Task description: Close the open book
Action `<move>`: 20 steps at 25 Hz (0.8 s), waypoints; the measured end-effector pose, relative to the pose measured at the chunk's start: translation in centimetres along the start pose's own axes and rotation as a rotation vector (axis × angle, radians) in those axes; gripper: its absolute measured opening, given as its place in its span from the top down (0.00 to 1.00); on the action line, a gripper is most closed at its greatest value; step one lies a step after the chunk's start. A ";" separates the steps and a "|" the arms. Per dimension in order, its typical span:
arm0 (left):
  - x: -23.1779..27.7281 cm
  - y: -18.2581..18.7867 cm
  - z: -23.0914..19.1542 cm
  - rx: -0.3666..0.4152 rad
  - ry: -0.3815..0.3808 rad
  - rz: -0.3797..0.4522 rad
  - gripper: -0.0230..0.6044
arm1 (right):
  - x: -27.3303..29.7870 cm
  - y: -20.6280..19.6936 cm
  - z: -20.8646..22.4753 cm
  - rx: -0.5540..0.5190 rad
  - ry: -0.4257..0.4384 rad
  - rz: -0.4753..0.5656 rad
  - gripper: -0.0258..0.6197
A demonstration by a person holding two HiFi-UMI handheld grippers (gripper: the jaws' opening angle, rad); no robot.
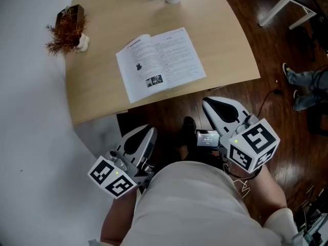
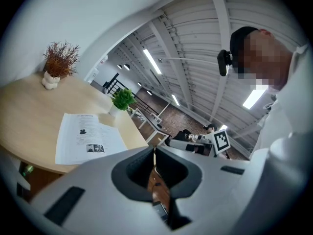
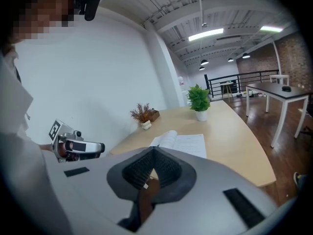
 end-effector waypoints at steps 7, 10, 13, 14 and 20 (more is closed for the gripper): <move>-3.1 -1.3 1.0 0.007 -0.053 -0.014 0.97 | -2.0 -0.5 -3.4 -0.020 -0.050 0.034 0.96; -4.3 -1.9 1.3 0.012 -0.069 -0.019 0.97 | -2.6 -0.9 -4.8 -0.029 -0.064 0.042 0.96; -5.3 -2.3 1.6 0.016 -0.077 -0.022 0.97 | -3.1 -1.4 -5.9 -0.042 -0.072 0.049 0.96; -5.6 -2.4 1.7 0.016 -0.080 -0.021 0.97 | -3.3 -1.5 -6.3 -0.046 -0.075 0.051 0.96; -6.9 -2.0 2.1 0.031 -0.088 -0.009 0.97 | -4.1 -1.5 -7.3 -0.060 -0.095 0.063 0.96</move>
Point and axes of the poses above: the fingertips, and each gripper's own axes: x forward along the fingers, z to its right, y out of its top, the point moved 6 cm from there along -x, backward along the fingers, and after that the axes turned 11 degrees about -y, right-handed, at the moved point
